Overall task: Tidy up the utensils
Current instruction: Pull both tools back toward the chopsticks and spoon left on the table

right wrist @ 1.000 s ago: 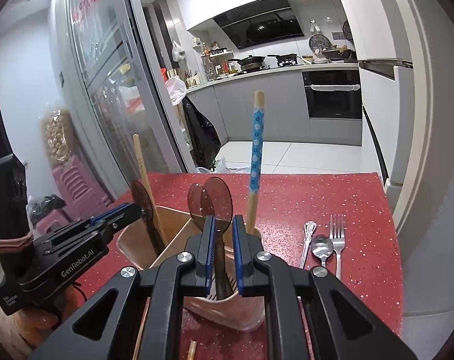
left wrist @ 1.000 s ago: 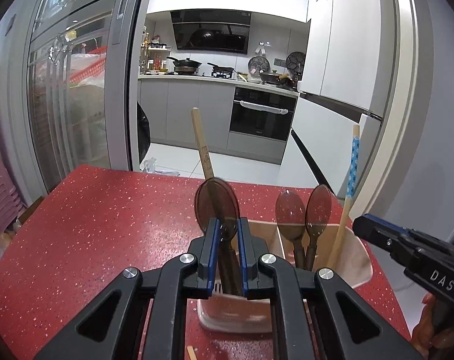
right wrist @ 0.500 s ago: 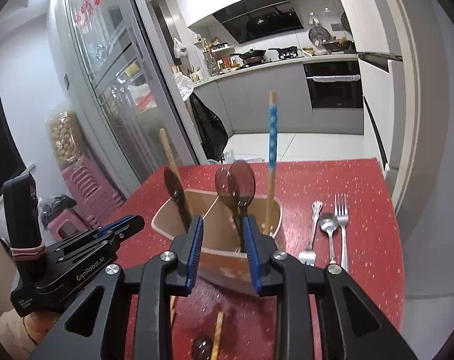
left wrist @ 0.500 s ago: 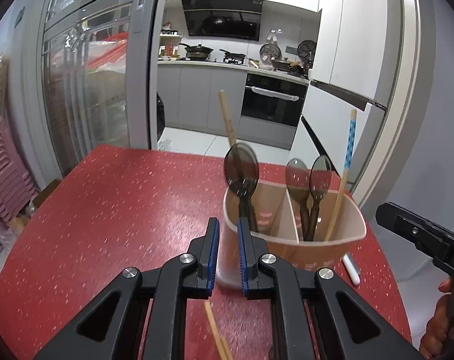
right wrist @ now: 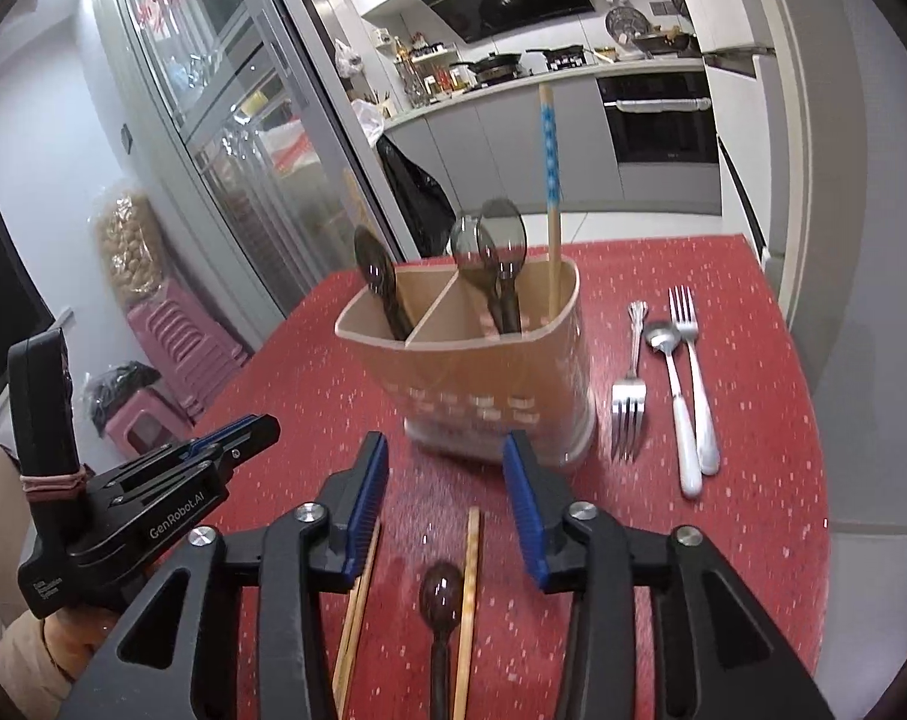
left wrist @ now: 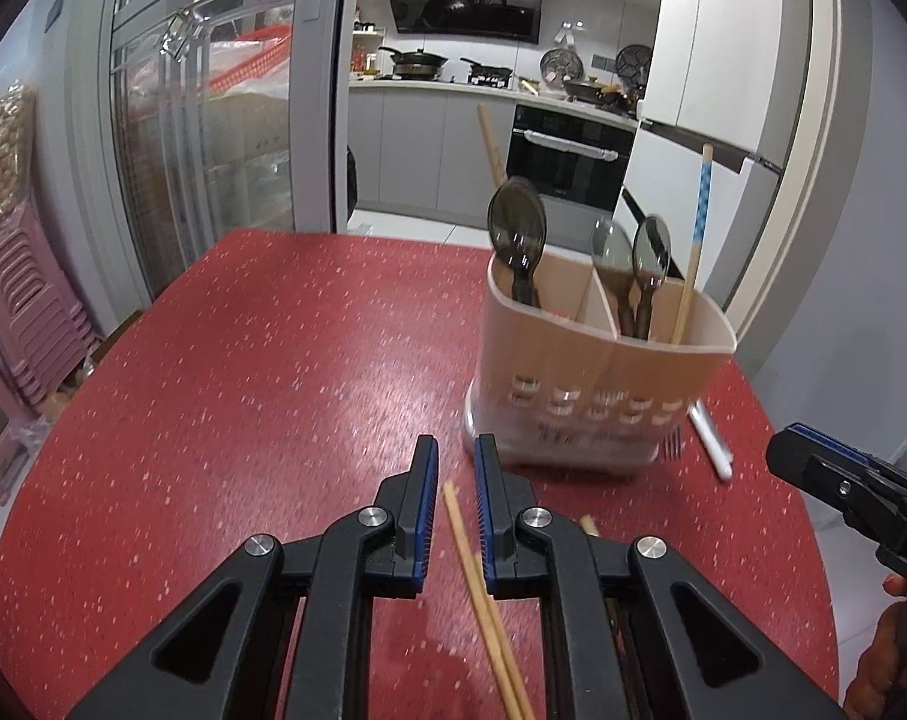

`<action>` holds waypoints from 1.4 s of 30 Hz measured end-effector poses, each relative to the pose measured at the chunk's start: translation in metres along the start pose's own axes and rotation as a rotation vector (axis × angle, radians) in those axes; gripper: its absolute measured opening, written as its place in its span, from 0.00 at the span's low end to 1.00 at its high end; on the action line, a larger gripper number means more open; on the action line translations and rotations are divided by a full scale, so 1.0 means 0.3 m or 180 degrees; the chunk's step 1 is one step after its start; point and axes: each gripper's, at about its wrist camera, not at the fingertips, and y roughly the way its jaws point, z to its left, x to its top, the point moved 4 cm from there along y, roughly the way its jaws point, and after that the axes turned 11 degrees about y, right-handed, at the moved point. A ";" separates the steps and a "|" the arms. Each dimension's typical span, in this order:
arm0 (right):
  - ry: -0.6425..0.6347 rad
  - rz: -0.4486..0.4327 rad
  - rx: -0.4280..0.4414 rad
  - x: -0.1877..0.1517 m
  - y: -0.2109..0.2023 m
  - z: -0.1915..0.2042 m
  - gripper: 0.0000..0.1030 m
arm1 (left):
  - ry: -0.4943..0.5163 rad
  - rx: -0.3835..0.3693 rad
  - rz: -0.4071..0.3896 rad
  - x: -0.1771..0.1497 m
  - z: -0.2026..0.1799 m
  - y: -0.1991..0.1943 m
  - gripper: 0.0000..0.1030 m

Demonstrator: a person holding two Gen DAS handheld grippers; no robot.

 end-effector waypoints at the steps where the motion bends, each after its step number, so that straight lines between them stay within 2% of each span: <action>1: 0.0004 0.0025 -0.0011 -0.014 -0.003 -0.002 0.47 | 0.0005 0.0011 0.0027 -0.015 -0.001 -0.005 0.34; 8: 0.0043 0.0217 -0.0096 -0.109 -0.014 -0.021 0.59 | -0.0064 0.0054 0.0125 -0.115 0.023 -0.030 0.37; 9: 0.0043 0.0245 -0.0119 -0.120 -0.015 -0.025 0.60 | -0.0083 0.0057 0.0152 -0.131 0.028 -0.030 0.64; 10: 0.0050 0.0273 -0.0142 -0.134 -0.016 -0.030 0.61 | -0.0119 0.0096 0.0193 -0.150 0.038 -0.032 1.00; 13: 0.0075 0.0352 -0.0203 -0.167 -0.017 -0.046 0.61 | -0.0175 0.0188 0.0173 -0.188 0.055 -0.052 1.00; 24: 0.0066 0.0814 -0.0524 -0.286 0.075 -0.073 0.61 | -0.0119 0.0135 0.0745 -0.356 0.042 0.018 1.00; 28: 0.0048 0.0948 -0.0575 -0.314 0.112 -0.068 0.60 | -0.0078 0.0051 0.0817 -0.375 0.025 0.033 1.00; 32: 0.0018 0.1038 -0.0619 -0.333 0.133 -0.068 0.49 | -0.0091 0.0048 0.0904 -0.379 0.023 0.051 1.00; 42: -0.0097 0.1136 -0.0771 -0.368 0.164 -0.077 0.38 | -0.0139 -0.0008 0.1052 -0.397 0.009 0.103 1.00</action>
